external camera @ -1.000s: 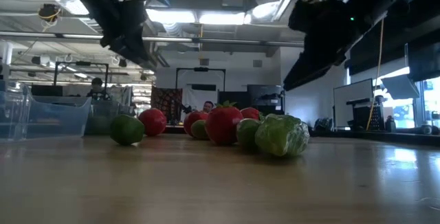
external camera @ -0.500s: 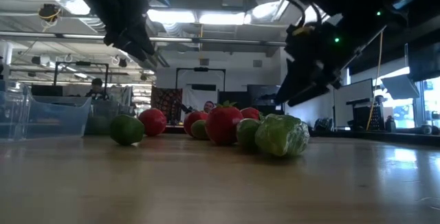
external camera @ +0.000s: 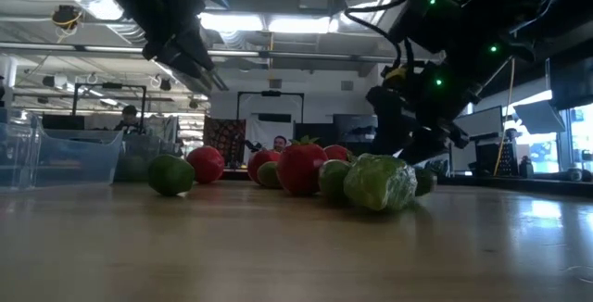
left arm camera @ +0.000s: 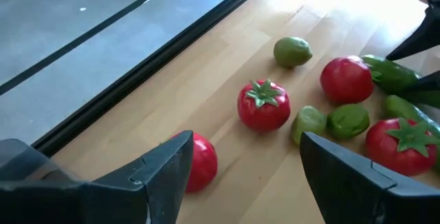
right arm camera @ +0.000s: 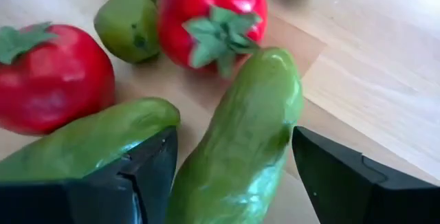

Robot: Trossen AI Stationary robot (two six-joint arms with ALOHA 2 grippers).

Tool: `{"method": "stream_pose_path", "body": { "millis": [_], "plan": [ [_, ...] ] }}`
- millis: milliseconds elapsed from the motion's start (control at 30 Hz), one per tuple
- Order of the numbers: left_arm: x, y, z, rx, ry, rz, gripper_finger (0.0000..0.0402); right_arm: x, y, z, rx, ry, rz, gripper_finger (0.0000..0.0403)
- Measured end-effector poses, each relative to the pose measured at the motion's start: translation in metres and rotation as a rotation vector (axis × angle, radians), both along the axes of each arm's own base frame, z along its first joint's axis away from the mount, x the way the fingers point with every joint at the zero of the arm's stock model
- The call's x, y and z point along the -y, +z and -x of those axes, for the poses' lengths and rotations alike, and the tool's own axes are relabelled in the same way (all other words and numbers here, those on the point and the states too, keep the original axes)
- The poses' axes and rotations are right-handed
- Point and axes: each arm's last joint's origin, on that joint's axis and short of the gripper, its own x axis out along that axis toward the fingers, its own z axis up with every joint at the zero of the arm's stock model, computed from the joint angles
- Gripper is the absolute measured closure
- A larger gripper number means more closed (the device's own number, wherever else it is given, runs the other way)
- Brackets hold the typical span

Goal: Sort produce into baskets
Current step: Put the cucumber into the black bin

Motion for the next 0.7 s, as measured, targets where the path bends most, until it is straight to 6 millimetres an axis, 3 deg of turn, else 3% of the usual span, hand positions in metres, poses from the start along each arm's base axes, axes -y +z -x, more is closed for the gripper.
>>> {"method": "stream_pose_path", "body": {
  "millis": [467,700],
  "plan": [
    [0.000,0.000,0.000,-0.002,0.000,0.001,0.0139,0.009,-0.009,0.015,-0.241,0.085,-0.010,0.0131],
    [0.000,0.000,0.000,-0.024,-0.029,-0.025,0.0139,0.009,-0.010,0.018,-0.318,0.177,0.017,0.0190]
  ]
}}
